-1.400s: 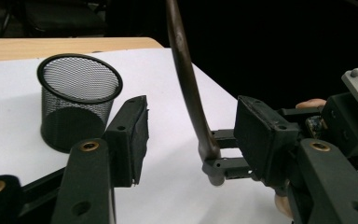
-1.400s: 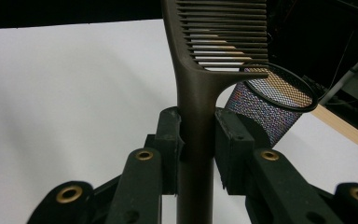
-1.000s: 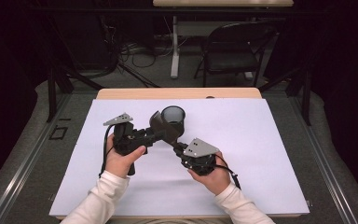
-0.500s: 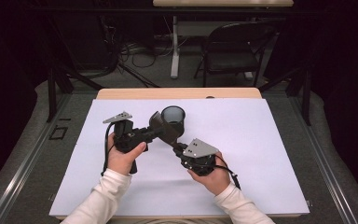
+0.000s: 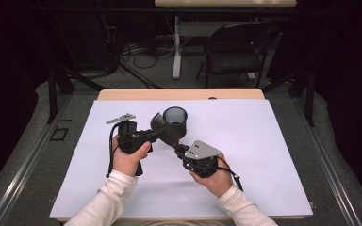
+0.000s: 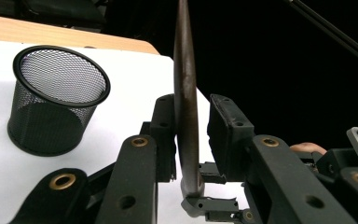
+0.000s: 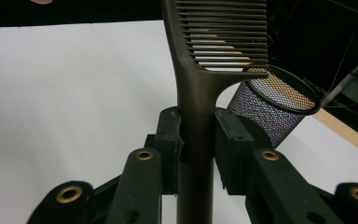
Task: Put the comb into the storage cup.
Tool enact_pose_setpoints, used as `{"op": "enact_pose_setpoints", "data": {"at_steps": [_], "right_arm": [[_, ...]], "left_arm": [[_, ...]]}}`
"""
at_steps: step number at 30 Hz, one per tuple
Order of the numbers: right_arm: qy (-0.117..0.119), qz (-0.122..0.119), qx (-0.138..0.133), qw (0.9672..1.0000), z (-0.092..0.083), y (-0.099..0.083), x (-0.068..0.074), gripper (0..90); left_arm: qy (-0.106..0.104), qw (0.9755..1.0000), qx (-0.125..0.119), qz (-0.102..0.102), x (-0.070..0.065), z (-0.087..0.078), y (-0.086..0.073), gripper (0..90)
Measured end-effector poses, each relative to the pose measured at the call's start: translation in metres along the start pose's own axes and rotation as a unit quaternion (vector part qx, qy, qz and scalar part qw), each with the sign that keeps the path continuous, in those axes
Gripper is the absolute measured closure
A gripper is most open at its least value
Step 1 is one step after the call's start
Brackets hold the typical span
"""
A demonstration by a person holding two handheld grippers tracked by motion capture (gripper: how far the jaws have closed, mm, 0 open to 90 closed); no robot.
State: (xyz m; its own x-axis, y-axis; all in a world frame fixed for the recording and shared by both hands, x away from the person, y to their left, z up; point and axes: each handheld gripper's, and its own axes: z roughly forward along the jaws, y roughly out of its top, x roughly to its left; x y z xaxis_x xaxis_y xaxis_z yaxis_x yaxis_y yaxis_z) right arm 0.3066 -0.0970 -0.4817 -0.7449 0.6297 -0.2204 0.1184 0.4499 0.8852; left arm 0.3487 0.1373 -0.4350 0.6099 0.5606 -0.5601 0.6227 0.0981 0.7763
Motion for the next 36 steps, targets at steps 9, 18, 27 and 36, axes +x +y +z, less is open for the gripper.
{"op": "enact_pose_setpoints", "data": {"at_steps": [9,18,27,36], "right_arm": [[-0.001,-0.001,0.000,1.0000,0.0000,-0.0002,0.0003,72.8],[-0.002,-0.003,0.001,1.0000,0.0000,-0.0004,0.0004,72.8],[-0.007,-0.008,0.001,0.9999,0.0002,-0.0011,0.0015,72.8],[-0.009,-0.008,0.001,0.9999,0.0006,-0.0015,0.0023,72.8]], "left_arm": [[0.000,1.0000,-0.003,-0.009,-0.0001,0.0000,-0.0011,76.2],[-0.006,0.9997,-0.005,-0.024,0.0020,0.0002,-0.0030,80.0],[-0.008,0.9994,-0.003,-0.033,0.0037,0.0003,-0.0036,83.0],[-0.009,0.9992,-0.005,-0.039,0.0044,0.0006,-0.0038,83.4]]}}
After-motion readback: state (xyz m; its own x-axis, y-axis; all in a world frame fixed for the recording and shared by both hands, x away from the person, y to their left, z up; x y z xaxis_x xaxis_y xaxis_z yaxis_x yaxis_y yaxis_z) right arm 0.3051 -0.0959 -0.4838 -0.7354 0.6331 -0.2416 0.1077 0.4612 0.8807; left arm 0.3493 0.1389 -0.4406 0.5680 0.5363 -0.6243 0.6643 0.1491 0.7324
